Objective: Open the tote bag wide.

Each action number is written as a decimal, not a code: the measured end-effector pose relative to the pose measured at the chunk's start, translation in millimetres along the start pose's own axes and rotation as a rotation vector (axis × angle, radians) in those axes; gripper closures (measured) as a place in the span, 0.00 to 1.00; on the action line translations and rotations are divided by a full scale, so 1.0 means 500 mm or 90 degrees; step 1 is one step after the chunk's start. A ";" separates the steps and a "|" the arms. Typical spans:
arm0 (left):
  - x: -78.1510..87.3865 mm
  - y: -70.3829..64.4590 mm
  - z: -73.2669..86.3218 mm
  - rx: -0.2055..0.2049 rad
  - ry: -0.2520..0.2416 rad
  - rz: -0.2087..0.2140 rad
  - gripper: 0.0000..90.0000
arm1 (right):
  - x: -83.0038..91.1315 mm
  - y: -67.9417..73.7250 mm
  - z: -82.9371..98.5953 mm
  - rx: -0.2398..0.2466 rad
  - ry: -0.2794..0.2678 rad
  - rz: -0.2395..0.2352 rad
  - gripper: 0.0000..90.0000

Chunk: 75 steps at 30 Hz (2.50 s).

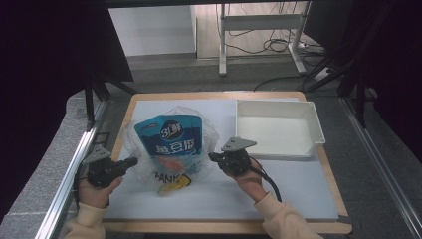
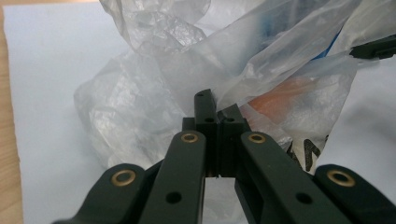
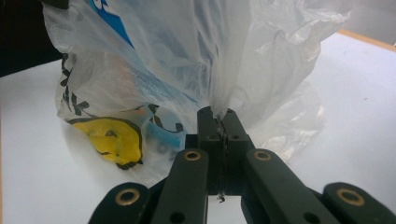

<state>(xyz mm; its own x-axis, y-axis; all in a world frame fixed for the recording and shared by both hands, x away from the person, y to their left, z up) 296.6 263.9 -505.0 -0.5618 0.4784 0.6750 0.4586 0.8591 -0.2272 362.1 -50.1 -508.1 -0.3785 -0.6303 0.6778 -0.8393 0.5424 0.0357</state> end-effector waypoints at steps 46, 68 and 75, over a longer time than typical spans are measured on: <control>-0.090 -0.006 0.113 0.015 0.123 0.008 1.00 | -0.082 0.012 0.104 -0.008 0.159 0.002 0.99; -0.124 -0.001 0.123 -0.002 0.147 -0.010 0.96 | -0.086 0.010 0.106 0.000 0.161 0.003 0.99; -0.116 -0.003 0.121 0.003 0.138 -0.006 0.79 | -0.087 0.009 0.107 0.003 0.158 0.003 0.98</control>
<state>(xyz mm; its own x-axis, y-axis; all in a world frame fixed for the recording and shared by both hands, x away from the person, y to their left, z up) 286.7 245.8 -586.4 -0.4051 0.4208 0.8117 0.4507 0.8643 -0.2232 353.9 -50.0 -576.4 -0.2758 -0.4712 0.8378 -0.8395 0.5426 0.0288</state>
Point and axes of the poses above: each handheld gripper's, and its own axes: x roughly backward along the jaws, z roughly out of its underside, y roughly to its left, the point moved 6 cm from there along -x, roughly forward along the jaws, and after that the axes turned 12 degrees about y, right-handed, at the moved point
